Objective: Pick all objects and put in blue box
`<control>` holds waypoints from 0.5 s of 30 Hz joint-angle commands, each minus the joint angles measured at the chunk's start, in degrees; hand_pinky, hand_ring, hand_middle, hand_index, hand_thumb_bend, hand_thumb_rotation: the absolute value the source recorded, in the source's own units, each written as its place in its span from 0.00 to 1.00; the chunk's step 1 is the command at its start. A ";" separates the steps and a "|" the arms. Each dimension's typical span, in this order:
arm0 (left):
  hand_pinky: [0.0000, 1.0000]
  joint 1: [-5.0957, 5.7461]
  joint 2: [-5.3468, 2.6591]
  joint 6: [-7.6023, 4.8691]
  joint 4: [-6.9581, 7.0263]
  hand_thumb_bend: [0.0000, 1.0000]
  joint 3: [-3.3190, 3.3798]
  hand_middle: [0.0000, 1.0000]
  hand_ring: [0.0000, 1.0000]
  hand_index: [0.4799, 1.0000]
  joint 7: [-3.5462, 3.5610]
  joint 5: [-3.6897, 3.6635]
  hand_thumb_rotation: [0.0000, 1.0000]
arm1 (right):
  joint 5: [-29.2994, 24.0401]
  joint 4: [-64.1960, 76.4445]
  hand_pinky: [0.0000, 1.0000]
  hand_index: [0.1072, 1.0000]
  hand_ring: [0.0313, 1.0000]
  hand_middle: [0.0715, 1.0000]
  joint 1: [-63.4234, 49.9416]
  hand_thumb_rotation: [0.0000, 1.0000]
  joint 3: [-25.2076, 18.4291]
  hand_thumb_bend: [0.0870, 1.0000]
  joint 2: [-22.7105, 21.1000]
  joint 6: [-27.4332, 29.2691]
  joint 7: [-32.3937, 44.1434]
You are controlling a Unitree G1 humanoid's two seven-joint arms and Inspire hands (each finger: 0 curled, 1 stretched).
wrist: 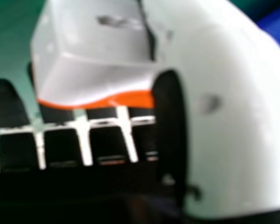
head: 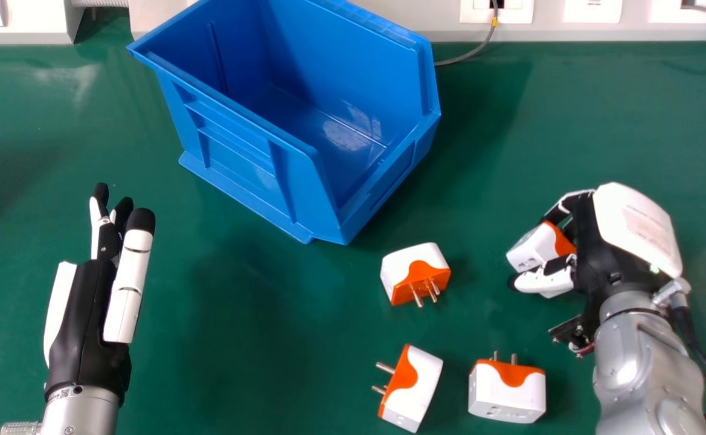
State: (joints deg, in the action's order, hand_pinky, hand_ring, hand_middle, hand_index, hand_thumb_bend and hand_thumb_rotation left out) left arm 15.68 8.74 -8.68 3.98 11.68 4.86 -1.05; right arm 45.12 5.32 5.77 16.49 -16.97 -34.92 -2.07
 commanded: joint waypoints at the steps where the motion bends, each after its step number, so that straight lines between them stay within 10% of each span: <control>1: 1.00 -0.23 0.59 -0.51 1.22 0.55 0.15 1.00 1.00 1.00 -0.26 0.28 1.00 | 1.33 4.42 0.29 0.49 0.38 0.46 -0.14 0.00 -1.11 0.45 -0.74 1.42 -1.22; 15: 1.00 -0.85 0.54 -0.28 0.66 0.54 -0.19 1.00 1.00 1.00 -0.75 1.17 1.00 | -0.07 13.30 0.28 0.50 0.39 0.48 4.62 0.00 -2.27 0.44 -1.91 9.85 2.29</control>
State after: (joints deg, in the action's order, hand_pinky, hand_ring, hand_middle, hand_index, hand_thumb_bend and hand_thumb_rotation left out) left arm 15.33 8.83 -8.55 3.93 11.56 4.28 0.06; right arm 45.01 16.90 7.00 15.25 -18.32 -27.19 0.40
